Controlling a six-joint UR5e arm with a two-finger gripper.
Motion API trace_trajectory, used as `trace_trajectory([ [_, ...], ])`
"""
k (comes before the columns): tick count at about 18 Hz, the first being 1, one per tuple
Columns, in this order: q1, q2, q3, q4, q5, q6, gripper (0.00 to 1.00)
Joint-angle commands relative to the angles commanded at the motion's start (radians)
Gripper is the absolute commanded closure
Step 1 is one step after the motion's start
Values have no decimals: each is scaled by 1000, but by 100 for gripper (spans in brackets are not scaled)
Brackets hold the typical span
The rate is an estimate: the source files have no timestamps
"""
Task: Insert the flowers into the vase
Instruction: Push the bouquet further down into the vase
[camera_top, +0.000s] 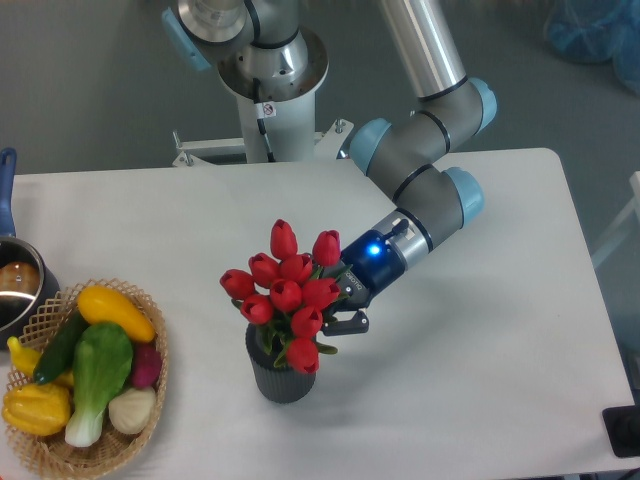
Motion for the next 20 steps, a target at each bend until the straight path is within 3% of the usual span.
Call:
trace_trajectory([
  [20, 0, 2, 0, -2, 31, 20, 66],
])
